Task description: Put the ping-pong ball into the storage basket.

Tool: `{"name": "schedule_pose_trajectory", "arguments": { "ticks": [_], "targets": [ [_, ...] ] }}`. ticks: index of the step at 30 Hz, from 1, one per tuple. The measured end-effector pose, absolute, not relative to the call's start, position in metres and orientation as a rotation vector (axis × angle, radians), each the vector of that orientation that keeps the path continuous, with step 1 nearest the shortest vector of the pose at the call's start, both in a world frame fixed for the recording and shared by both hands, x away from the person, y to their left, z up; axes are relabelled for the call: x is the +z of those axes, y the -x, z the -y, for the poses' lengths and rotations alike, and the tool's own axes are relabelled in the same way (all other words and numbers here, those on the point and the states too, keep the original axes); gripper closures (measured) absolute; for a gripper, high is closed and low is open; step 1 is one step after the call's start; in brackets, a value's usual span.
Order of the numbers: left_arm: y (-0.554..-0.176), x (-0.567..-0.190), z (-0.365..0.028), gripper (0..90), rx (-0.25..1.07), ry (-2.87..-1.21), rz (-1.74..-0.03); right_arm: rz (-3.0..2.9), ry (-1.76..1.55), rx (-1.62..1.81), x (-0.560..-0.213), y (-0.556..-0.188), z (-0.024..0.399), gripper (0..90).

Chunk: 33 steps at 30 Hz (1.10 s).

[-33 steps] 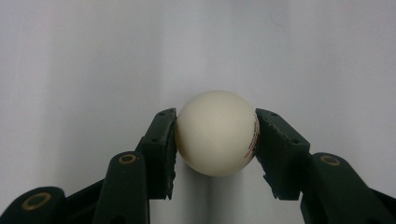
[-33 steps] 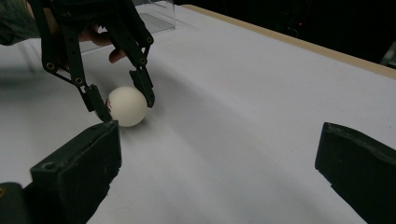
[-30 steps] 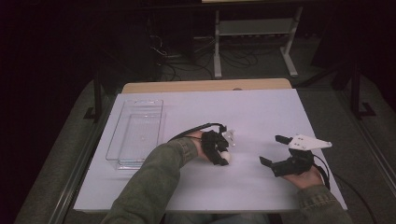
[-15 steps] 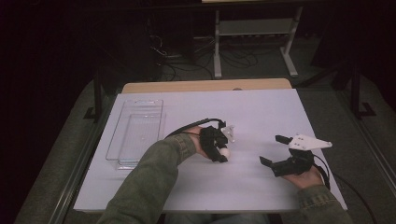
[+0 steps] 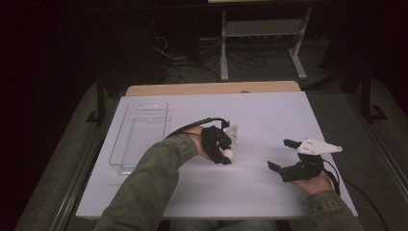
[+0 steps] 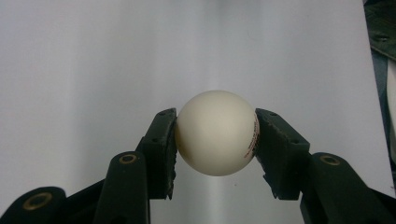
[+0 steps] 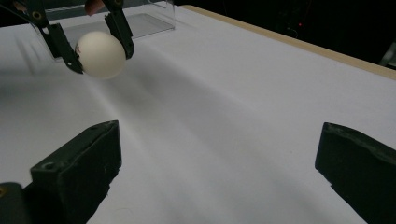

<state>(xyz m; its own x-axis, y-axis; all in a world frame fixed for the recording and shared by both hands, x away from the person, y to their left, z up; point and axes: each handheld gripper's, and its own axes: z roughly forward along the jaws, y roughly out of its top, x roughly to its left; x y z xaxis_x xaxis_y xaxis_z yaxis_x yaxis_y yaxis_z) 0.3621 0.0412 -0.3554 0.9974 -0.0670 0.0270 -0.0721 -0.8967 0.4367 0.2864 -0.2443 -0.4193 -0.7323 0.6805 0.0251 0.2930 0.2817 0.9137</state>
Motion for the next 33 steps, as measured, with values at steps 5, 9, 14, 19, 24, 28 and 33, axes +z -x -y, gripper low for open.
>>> {"name": "schedule_pose_trajectory", "arguments": {
  "ticks": [5,9,14,19,24,28,33],
  "targets": [
    [-0.359,-0.347,-0.044,50.8,0.038,-2.682,0.098,-2.186,-0.883,1.437,-0.419,-0.286,0.245,0.0],
    [-0.357,-0.340,-0.048,50.8,0.051,-2.682,0.093,-2.189,-0.884,1.448,-0.419,-0.287,0.245,0.0],
    [-0.355,-0.327,-0.053,50.8,0.072,-2.676,0.084,-2.197,-0.881,1.445,-0.420,-0.287,0.244,0.0],
    [-0.355,-0.313,-0.056,50.8,0.094,-2.669,0.077,-2.202,-0.875,1.447,-0.420,-0.287,0.243,0.0],
    [-0.353,-0.303,-0.060,50.9,0.110,-2.679,0.082,-2.200,-0.877,1.448,-0.420,-0.287,0.244,0.0],
    [-0.351,-0.298,-0.065,50.8,0.115,-2.687,0.073,-2.196,-0.880,1.445,-0.419,-0.286,0.244,0.0],
    [-0.350,-0.287,-0.074,50.9,0.132,-2.674,0.060,-2.189,-0.887,1.448,-0.419,-0.286,0.245,0.0]
  ]
}}
